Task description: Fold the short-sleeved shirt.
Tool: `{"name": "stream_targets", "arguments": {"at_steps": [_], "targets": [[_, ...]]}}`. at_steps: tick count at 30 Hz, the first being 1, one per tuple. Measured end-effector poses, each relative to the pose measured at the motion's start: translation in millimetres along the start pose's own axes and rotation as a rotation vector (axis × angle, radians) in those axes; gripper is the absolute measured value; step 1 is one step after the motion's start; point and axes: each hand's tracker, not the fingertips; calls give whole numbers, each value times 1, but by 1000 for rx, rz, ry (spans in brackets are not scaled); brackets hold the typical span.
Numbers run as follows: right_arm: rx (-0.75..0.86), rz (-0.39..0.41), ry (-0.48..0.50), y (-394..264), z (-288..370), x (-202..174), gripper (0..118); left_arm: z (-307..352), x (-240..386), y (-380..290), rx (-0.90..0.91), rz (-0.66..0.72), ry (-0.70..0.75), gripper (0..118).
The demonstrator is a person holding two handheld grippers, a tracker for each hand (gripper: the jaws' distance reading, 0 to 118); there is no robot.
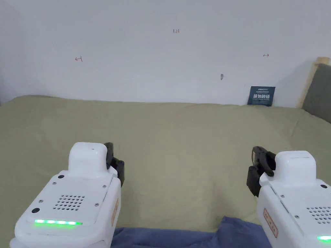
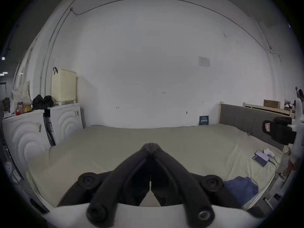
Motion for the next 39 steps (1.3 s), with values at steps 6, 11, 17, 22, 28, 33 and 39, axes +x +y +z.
{"name": "stream_targets", "arguments": {"at_steps": [6,11,17,22,28,33,39], "targets": [[-11,-24,-16,-2,5,-1,0,-23,-40,2,-195,149,-128,0],[-9,-5,-19,-7,16,-6,0,-80,-143,-52,-687,460,-338,0],[-32,4,-25,-18,25,-19,0,-107,-234,-135,-925,614,-394,0],[-86,-12,-12,-30,19,-26,0,-119,-255,-168,-1009,681,-465,1],[-124,3,2,-41,13,-35,0,-132,-257,-193,-1102,751,-592,118],[-149,-4,25,-47,12,-43,0,-143,-256,-207,-1112,808,-633,118],[-156,-9,48,-48,13,-46,0,-148,-239,-212,-1144,842,-667,117]]}}
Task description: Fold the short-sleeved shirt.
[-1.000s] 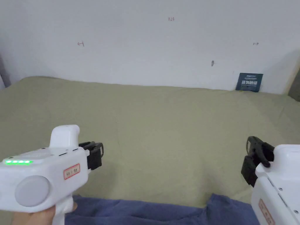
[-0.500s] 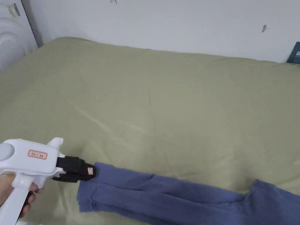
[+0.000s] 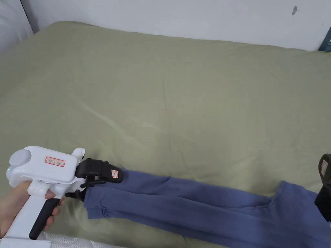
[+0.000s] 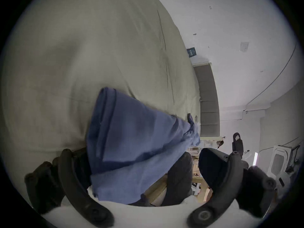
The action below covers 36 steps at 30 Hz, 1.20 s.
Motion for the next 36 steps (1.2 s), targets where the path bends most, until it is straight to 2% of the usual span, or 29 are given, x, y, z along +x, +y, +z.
{"name": "stream_targets", "arguments": {"at_steps": [2,3,4,5,9,14,17,23,29,36], "targets": [[1,-11,4,1,3,1,0,2,5,-2,12,4,13,114],[1,-13,6,2,4,3,0,5,7,-3,25,-9,44,91],[5,-16,5,2,6,5,0,6,6,-2,31,13,76,41],[9,-19,1,3,7,6,0,5,3,-2,32,30,132,4],[23,-40,-2,7,15,15,0,6,5,-13,48,17,127,4],[35,-51,-3,11,23,24,0,48,32,-10,138,18,113,4],[47,-54,-9,13,26,28,0,81,42,-14,177,0,156,4],[71,-56,-19,16,29,33,0,131,56,-20,248,-42,339,4],[66,-70,-30,13,32,38,0,87,128,-28,180,-147,406,4],[42,-86,-44,4,37,47,0,-24,218,-46,93,-343,544,4]]}}
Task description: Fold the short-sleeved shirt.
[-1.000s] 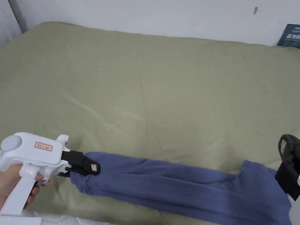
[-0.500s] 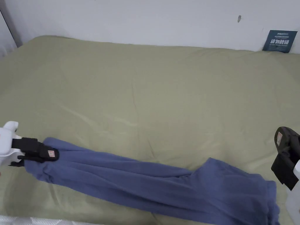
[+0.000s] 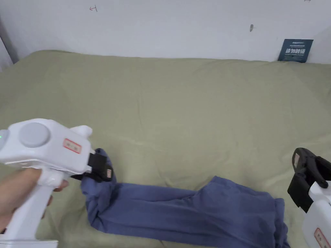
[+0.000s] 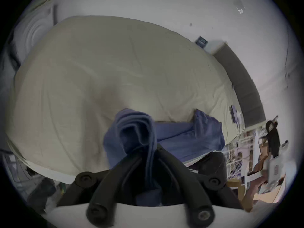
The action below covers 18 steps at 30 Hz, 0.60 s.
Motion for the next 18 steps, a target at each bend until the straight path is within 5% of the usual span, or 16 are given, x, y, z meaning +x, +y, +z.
{"name": "stream_targets", "arguments": {"at_steps": [4,5,7,8,9,14,16,17,18], "targets": [[-10,-5,-7,-2,2,7,0,-53,62,-2,-38,-118,50,5],[-14,-9,-13,-3,2,9,0,-68,70,-4,-30,-137,62,13],[-22,-20,-17,-5,2,14,0,-103,81,-8,-27,-131,40,89],[-25,-22,-25,-6,2,16,0,-119,88,-11,-65,-187,22,116],[-30,-25,-31,-6,3,18,0,-131,93,-16,-90,-176,6,118],[-43,-42,-40,-8,2,27,0,-115,82,-15,-43,-48,-120,100],[-46,-50,-37,-8,0,28,0,-91,59,-11,20,-5,-140,45],[-50,-59,-32,-9,-1,28,0,-82,44,-9,50,35,-164,0],[-51,-69,-25,-9,-3,28,0,-75,37,-8,61,70,-176,0]]}}
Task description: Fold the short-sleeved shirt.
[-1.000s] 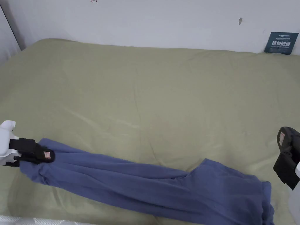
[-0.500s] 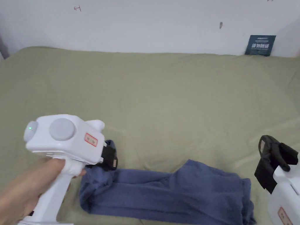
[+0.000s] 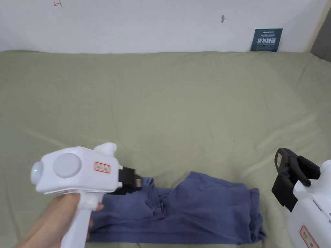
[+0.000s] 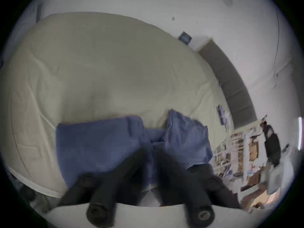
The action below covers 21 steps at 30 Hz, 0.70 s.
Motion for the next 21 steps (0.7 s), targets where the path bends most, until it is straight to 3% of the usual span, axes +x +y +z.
{"name": "stream_targets", "arguments": {"at_steps": [4,7,10,13,19,21], "targets": [[-8,-8,16,-3,-5,-6,0,-5,-22,-3,-32,59,20,0],[-24,-5,26,-7,-6,-9,0,-40,-23,-15,-112,104,-77,0],[-42,4,25,-9,-6,-9,0,-92,-29,-31,-198,105,-61,0],[-51,10,16,-11,-4,-6,0,-111,-31,-54,-237,236,-243,0],[-74,-4,16,-14,-11,-8,0,-95,-41,-38,-217,201,-230,0],[-68,2,21,-13,-10,-12,0,-61,-42,-30,-148,109,-231,0]]}}
